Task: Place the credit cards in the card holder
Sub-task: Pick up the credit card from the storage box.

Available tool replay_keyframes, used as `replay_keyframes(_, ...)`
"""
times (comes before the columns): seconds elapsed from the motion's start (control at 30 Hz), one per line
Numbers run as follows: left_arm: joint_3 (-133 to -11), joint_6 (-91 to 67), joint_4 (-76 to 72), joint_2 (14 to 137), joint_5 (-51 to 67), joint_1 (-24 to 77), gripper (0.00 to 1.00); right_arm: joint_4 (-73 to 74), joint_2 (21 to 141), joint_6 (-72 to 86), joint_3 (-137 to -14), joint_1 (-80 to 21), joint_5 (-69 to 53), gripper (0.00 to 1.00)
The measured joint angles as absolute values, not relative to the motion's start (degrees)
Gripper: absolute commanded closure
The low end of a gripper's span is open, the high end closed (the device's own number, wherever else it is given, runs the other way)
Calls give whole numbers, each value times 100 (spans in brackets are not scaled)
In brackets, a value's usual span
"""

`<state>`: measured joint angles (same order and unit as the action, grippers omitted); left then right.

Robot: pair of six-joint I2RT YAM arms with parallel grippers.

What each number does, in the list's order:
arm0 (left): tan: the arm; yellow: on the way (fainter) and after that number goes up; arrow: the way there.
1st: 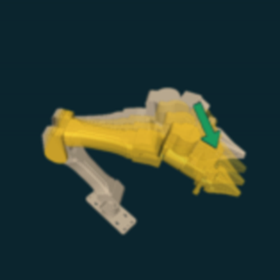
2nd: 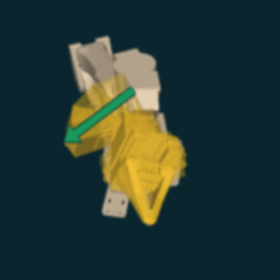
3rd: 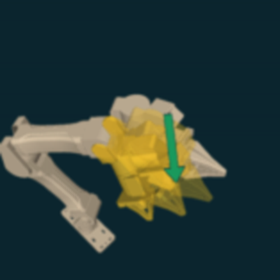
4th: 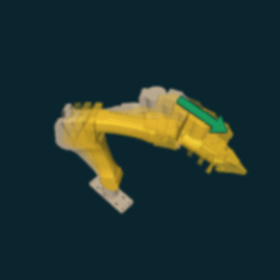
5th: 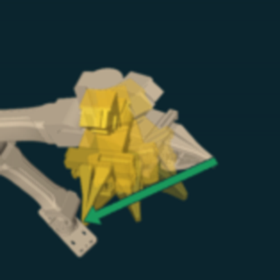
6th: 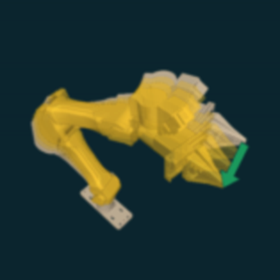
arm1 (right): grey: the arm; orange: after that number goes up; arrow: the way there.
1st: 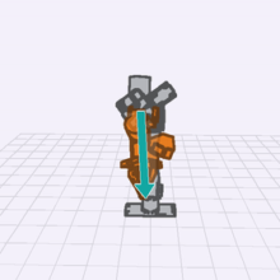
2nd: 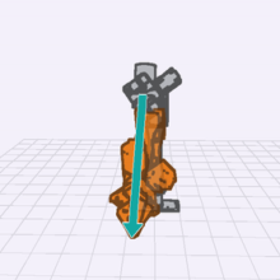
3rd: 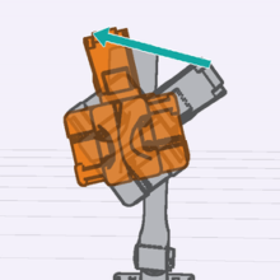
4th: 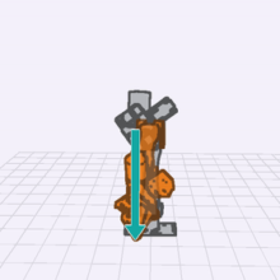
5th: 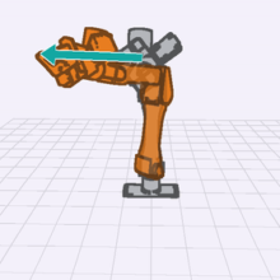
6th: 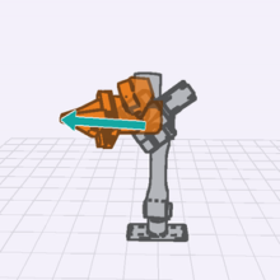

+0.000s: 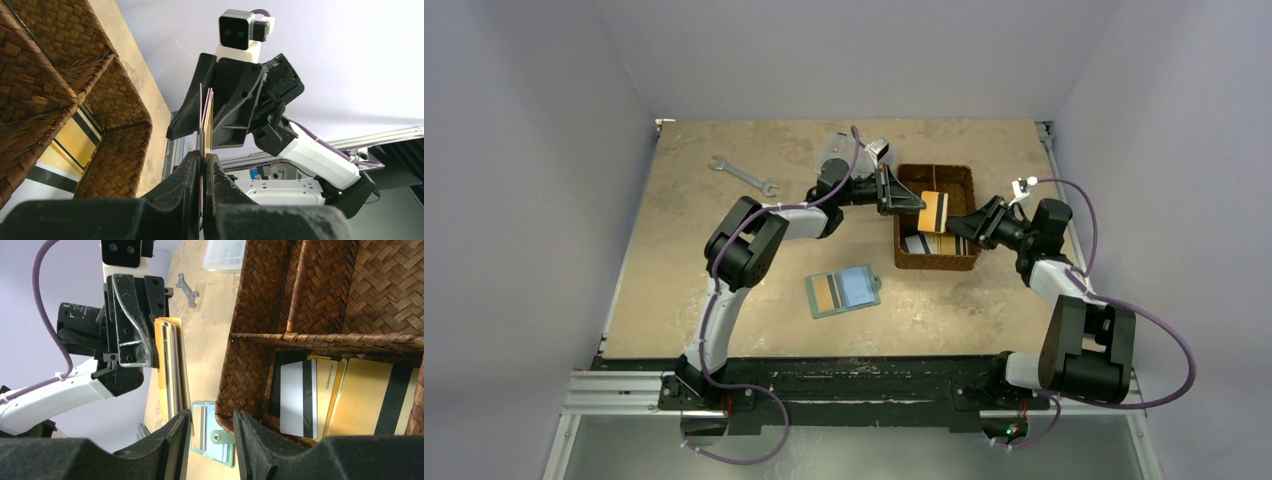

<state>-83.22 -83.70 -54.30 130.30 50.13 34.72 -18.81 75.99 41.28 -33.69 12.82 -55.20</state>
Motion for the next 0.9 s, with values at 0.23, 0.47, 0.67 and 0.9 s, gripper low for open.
replay_keyframes(0.23,-8322,-8536,-5645,13043,5048,3463,100,-2222,7651,4348,-3232,1282,-5701,74)
replay_keyframes(0.47,-8322,-8628,-5688,13067,5059,3454,100,-3085,7688,4912,-3017,1293,-5946,72)
replay_keyframes(0.67,-8322,-8652,-5784,13093,5057,3452,100,-3485,7697,5164,-2985,1291,-6047,71)
replay_keyframes(0.9,-8322,-8667,-5826,13107,5059,3459,100,-3743,7828,5310,-2980,1238,-6110,75)
